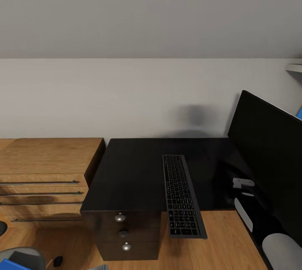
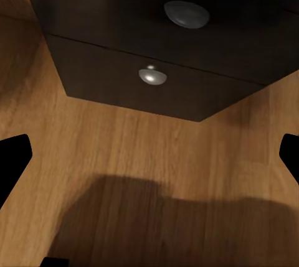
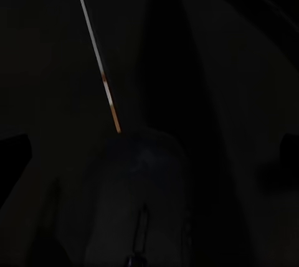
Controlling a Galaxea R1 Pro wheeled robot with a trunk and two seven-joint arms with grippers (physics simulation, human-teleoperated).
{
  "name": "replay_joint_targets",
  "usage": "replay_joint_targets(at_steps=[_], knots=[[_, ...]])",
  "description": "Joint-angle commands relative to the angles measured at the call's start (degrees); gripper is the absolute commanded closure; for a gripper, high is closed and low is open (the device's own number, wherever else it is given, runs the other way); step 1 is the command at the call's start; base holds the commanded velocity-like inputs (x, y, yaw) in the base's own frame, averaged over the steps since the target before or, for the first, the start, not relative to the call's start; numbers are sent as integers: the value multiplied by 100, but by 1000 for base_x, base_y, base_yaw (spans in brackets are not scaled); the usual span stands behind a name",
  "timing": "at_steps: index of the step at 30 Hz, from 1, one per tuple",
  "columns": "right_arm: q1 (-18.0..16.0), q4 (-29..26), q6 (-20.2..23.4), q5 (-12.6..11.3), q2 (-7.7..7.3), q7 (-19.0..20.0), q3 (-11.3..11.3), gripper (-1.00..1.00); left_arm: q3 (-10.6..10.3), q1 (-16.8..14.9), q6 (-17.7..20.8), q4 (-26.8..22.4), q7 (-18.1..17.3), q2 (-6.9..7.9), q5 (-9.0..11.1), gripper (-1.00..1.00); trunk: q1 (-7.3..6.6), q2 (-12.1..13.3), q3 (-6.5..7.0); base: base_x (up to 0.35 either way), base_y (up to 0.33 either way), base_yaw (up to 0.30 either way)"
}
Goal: In the bedroom, organize the workspace by keeping the computer under the desk, ensuring the monitor is on the desk, placing the keyboard on the desk next to the monitor, placing the mouse on the desk next to the keyboard, moving the folder from the swivel chair onto the desk next to the mouse, stacking the notebook on top of the folder with the pen on top of the notebook, and positioning the swivel chair next to the desk.
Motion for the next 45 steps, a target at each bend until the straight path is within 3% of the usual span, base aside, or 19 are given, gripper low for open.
replay_joint_targets(at_steps=[1,14,44,45], knots=[[-3,15,25,-56,-3,-36,12,-100,-20,0,21,-14,46,8,53,-100,23,-45,-24,0,0,0],[-5,78,25,-57,-3,-36,12,-100,-20,-1,24,-14,43,9,57,-100,309,-567,-257,0,0,0],[-93,363,86,-82,23,-36,12,-100,-20,0,38,-14,33,8,57,-100,309,-567,-257,0,0,0],[-93,363,86,-83,23,-36,12,100,-20,0,38,-14,34,9,57,-100,309,-567,-257,0,0,0]])
